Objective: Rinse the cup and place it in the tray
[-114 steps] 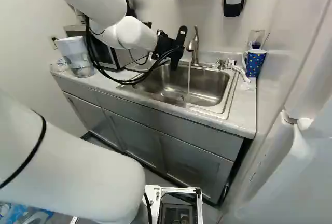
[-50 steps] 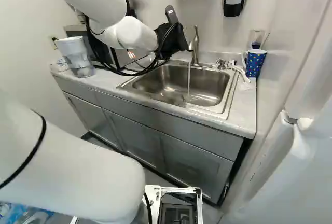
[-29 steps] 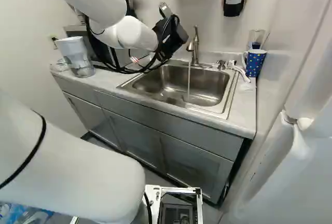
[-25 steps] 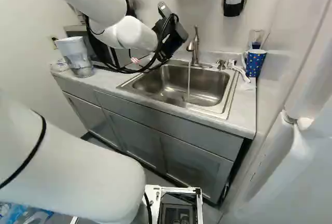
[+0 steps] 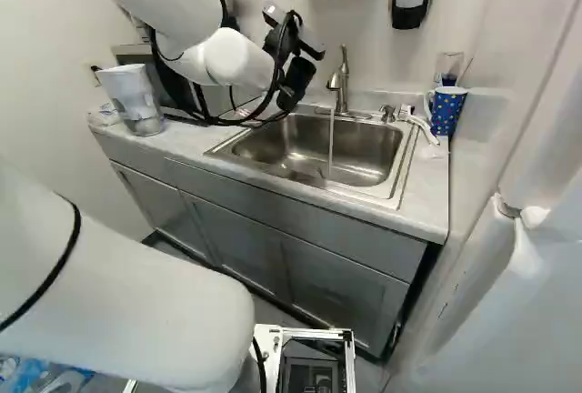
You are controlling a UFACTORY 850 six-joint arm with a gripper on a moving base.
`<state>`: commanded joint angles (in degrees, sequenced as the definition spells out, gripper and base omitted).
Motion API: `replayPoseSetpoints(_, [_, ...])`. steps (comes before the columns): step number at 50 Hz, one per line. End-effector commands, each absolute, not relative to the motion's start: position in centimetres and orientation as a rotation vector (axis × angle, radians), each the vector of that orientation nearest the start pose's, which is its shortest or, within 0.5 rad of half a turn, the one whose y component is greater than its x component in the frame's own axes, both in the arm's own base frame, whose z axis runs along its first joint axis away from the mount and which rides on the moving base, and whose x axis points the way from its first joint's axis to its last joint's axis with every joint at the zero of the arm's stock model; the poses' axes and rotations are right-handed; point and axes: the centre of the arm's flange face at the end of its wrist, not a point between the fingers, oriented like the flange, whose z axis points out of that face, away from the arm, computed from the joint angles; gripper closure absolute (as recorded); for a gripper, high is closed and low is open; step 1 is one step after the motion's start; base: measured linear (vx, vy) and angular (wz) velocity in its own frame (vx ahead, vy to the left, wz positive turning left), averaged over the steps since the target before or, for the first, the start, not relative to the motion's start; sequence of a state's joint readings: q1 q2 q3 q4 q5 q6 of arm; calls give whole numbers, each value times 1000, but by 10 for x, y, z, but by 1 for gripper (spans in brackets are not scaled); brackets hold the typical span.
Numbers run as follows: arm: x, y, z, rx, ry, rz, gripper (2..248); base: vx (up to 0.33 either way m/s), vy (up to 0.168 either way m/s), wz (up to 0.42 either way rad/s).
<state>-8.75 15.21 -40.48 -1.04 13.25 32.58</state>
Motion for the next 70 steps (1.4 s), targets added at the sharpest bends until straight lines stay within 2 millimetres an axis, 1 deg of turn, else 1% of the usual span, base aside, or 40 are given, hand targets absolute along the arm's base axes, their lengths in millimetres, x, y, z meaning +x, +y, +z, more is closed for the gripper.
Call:
replayPoseSetpoints(32, [413, -63, 592, -2516, 464, -1755, 137, 0, 0, 0])
replayPoseSetpoints(62, [413, -63, 592, -2711, 67, -1847, 137, 0, 0, 0])
replayPoseSetpoints(70, [413, -63, 592, -2711, 67, -1847, 137, 0, 0, 0])
